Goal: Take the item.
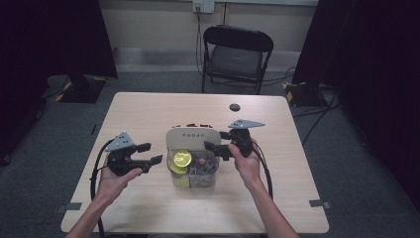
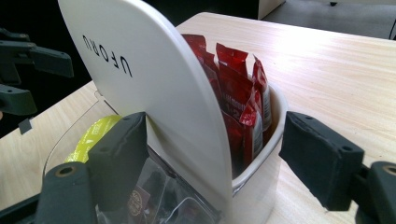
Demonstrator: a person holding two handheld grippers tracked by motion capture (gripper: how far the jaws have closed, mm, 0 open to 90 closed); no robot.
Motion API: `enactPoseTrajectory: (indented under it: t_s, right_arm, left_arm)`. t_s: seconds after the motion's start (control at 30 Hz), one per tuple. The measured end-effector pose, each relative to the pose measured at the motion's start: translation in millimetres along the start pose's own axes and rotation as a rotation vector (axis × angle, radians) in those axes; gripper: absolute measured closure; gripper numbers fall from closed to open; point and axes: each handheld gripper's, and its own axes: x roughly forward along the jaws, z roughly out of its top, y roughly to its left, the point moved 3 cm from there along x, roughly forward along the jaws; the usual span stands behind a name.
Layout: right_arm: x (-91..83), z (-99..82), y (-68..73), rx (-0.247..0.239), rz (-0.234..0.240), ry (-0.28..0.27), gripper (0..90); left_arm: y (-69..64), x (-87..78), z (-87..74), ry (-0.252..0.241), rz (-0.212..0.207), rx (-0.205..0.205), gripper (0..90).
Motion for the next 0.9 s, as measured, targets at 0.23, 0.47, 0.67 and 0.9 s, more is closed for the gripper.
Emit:
enactPoseTrajectory:
  t_s: [0.23,0.47,0.67,0.9]
  right_arm:
    - [-0.1,1.3,-0.1,0.001,0.004,-0.002,22.4]
    - [-0.1,1.8,0.2,-0.004,0.002,-0.001,22.3]
    - [0.0,1.3,0.4,-0.002,-0.001,-0.006,22.1]
    - [0.0,1.3,0.3,-0.001,0.000,-0.006,22.1]
  left_arm:
    - [-12.8,11.7,14.4,0.005,-0.046,0.028,33.5]
    - [-27.4,29.8,20.4,0.029,-0.098,0.052,36.6]
    - [-35.2,43.0,16.0,0.061,-0.126,0.040,39.0]
    - [-36.2,55.6,10.1,0.109,-0.120,0.054,31.3]
